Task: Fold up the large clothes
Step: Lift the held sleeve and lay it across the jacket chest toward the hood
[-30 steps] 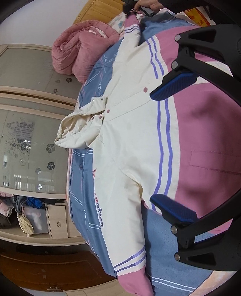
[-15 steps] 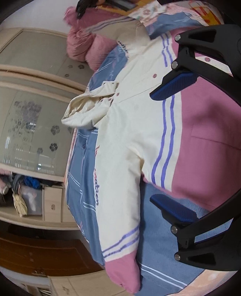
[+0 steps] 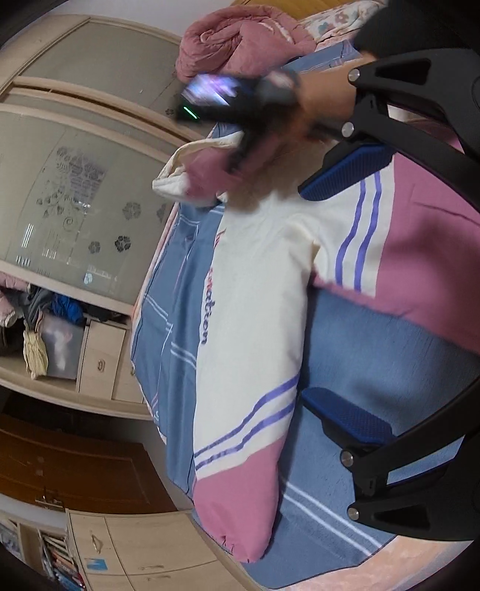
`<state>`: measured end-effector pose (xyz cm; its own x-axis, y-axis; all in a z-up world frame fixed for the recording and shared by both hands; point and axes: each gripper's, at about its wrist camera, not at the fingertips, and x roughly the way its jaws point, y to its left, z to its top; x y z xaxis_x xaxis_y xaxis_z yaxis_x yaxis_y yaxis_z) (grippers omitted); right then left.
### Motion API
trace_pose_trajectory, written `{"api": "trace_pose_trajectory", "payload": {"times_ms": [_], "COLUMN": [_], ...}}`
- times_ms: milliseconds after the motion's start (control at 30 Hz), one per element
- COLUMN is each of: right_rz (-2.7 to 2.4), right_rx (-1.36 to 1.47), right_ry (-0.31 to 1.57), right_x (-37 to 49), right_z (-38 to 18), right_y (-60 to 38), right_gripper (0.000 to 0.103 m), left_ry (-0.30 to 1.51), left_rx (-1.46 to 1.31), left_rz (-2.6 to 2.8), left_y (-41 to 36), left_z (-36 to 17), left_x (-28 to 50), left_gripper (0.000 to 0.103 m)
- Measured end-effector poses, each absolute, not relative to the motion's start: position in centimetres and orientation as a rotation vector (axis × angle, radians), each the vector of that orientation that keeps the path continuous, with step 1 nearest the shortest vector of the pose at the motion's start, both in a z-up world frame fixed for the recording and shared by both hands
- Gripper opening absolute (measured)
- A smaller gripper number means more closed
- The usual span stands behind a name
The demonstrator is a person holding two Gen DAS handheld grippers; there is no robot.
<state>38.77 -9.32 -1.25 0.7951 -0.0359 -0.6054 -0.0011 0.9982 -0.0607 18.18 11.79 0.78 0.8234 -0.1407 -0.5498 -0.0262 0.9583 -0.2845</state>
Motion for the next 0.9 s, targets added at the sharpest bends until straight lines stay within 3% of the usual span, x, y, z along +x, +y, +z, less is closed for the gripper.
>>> {"api": "trace_pose_trajectory", "payload": {"times_ms": [100,233,333,533,800,833,867,900], "right_rz": [-0.002,0.079,0.098,0.058,0.038,-0.001,-0.021,-0.039], "right_rx": [-0.097,-0.101,-0.102,-0.08,-0.142,-0.157,-0.168,-0.176], "right_ry": [0.689,0.715,0.724,0.664,0.758,0.786,0.822,0.86], "right_x": [38.6,37.7,37.2,35.1,38.9,39.8,40.7,41.5], "right_z": [-3.5,-3.9,-3.6,-2.4,-3.4,-3.8,-4.3,-5.0], "right_y": [-7.7,-6.5,-6.1,-7.4,-5.2,-5.0,-4.9,-4.9], "right_gripper": [0.021,0.069,0.089,0.095,0.093,0.081,0.06,0.052], "left_ry": [0.602,0.6,0.598,0.594,0.597,0.597,0.599,0.604], "left_rx": [-0.304,-0.309,-0.314,-0.317,-0.299,-0.301,-0.302,-0.302], "left_rz": [-0.057,-0.05,-0.045,-0.048,-0.049,-0.047,-0.042,-0.038], "left_y": [12.6,13.1,13.2,13.1,12.3,12.4,12.4,12.5], "left_z": [0.8,0.9,0.9,1.1,1.0,1.0,0.9,0.8], "left_x": [18.1,18.1,18.2,18.1,18.3,18.4,18.5,18.6], "left_gripper": [0.101,0.101,0.101,0.101,0.101,0.101,0.101,0.101]}}
